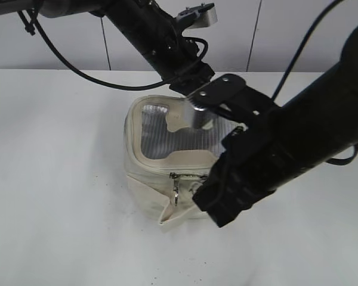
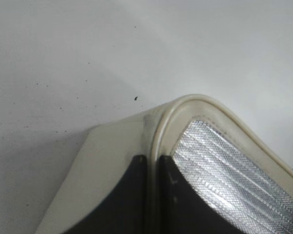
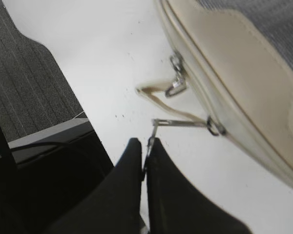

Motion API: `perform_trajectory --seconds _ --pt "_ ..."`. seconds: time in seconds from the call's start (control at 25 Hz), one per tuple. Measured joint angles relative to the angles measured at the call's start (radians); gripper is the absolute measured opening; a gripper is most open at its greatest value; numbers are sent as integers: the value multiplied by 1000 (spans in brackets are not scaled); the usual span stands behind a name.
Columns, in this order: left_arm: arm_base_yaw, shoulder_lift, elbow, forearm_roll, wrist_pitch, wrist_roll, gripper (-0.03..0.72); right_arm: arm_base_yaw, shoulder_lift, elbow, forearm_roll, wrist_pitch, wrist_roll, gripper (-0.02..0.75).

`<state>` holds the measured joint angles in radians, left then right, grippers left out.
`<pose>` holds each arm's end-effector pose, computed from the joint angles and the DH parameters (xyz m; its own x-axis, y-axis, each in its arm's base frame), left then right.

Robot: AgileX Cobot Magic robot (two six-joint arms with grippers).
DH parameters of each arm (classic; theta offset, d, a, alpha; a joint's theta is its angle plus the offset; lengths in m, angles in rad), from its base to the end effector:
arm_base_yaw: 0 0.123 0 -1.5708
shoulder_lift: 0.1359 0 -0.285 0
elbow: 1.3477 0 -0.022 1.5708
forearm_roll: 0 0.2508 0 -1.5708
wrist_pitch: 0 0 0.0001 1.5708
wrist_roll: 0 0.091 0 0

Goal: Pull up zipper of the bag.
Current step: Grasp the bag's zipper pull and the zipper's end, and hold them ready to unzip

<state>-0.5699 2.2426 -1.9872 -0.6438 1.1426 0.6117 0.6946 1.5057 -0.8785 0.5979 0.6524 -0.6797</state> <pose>0.3798 -0.3025 0.2281 -0.5674 0.6668 -0.4832 0.8218 0.4211 -0.3839 0.1991 0.2064 0.2208 -0.5429 -0.6756 -0.4988 -0.8330 0.5086 0.2176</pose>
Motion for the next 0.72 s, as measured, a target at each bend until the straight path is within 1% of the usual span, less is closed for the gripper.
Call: perform_trajectory --seconds 0.08,0.2,0.36,0.44,0.52,0.6,0.64,0.68,0.72 --pt "0 0 0 1 2 -1 42 51 32 -32 13 -31 1 5" --pt "0 0 0 1 15 -2 41 95 85 -81 17 -48 3 5" --pt "-1 0 0 1 23 -2 41 103 107 -101 27 -48 31 8" --pt "-1 0 0 1 21 -2 41 103 107 -102 26 -48 85 45" --pt "-1 0 0 1 15 -3 40 103 97 -102 -1 -46 162 133" --pt "-1 0 0 1 14 -3 46 103 79 -103 -71 -46 276 278" --pt "-1 0 0 2 14 -3 56 103 66 -104 -124 -46 332 347" --pt "-1 -1 0 2 14 -4 74 102 51 -104 -182 -45 388 414" --pt "-1 -3 0 2 13 -4 100 100 38 -104 -229 -41 462 503"
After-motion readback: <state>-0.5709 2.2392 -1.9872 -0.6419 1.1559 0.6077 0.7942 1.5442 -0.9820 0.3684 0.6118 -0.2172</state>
